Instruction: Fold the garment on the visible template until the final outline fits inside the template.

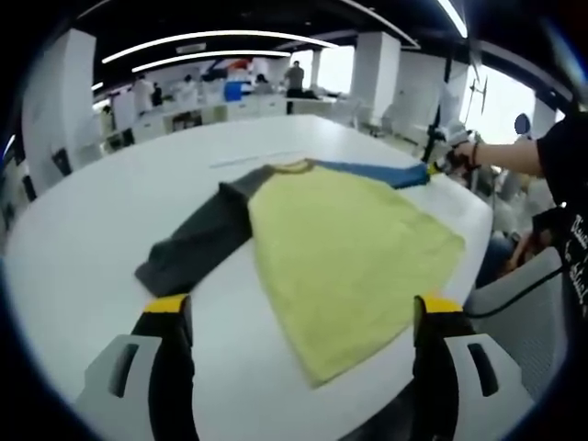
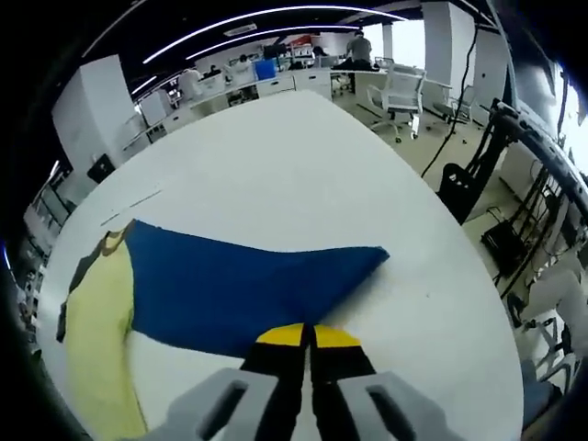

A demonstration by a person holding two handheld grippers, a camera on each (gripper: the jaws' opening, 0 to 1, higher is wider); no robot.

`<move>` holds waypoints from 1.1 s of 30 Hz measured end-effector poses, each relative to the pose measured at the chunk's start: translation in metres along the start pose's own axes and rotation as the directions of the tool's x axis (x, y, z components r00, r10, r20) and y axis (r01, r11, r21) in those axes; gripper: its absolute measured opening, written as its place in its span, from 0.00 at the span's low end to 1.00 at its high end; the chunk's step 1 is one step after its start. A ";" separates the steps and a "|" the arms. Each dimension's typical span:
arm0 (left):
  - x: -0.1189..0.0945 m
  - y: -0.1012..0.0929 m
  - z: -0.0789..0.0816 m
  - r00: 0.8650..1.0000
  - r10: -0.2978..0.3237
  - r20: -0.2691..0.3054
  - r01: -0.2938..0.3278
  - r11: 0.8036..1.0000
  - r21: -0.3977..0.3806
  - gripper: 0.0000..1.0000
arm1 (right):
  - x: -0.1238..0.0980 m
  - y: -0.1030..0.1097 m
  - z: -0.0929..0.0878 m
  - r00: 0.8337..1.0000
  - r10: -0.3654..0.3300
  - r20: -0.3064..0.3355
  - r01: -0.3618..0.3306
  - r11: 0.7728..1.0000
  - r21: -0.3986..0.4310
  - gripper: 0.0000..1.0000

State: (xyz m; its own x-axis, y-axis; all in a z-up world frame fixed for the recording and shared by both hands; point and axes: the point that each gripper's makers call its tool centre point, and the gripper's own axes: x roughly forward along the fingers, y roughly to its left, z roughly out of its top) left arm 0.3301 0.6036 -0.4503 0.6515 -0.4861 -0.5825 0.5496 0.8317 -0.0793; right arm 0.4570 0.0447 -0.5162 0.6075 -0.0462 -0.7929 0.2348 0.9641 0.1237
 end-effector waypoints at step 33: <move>-0.016 0.011 0.001 0.999 0.043 0.027 -0.044 0.999 0.011 0.99 | -0.015 0.052 0.036 0.994 0.100 0.041 -0.096 0.991 -0.088 0.00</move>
State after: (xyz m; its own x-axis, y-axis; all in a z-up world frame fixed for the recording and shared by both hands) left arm 0.3269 0.6202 -0.4411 0.6884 -0.4565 -0.5636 0.5262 0.8491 -0.0450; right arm 0.4878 0.0858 -0.4762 0.6588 0.0394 -0.7513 0.1077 0.9834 0.1461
